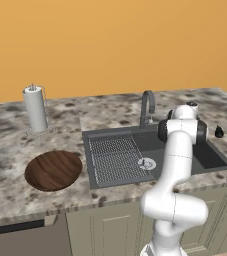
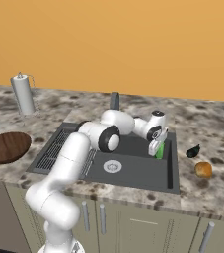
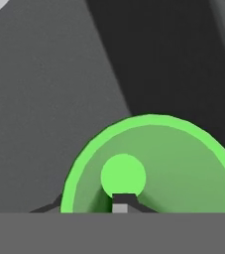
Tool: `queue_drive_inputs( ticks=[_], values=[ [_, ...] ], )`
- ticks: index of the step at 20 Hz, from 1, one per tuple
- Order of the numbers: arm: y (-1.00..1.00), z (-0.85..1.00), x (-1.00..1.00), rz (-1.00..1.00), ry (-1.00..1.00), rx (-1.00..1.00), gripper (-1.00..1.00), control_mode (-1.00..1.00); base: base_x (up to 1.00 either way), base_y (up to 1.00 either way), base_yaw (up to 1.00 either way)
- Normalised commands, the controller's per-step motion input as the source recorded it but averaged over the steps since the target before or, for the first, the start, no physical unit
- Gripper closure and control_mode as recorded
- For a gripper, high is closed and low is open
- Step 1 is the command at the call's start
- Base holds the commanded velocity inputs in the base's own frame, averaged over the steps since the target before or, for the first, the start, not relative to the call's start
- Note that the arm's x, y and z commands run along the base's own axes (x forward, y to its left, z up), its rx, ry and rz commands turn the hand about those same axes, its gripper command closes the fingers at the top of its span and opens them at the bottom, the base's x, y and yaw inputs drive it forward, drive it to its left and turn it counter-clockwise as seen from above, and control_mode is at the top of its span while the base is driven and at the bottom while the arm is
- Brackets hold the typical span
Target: Remove the eggplant and potato from the sink. Then move the bowl and cup from the counter to the sink for washing.
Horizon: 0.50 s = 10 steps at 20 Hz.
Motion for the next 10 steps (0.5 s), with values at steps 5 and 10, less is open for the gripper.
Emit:
queue_drive_inputs(
  ticks=[5,10],
  values=[
    [-0.02,-0.44,-0.21,-0.06,0.0,0.0,1.0,-1.0,0.0,0.0,0.0],
    [0.0,-0.41,-0.3,-0.07,0.03,0.0,1.0,-1.0,0.0,0.0,0.0]
  ],
)
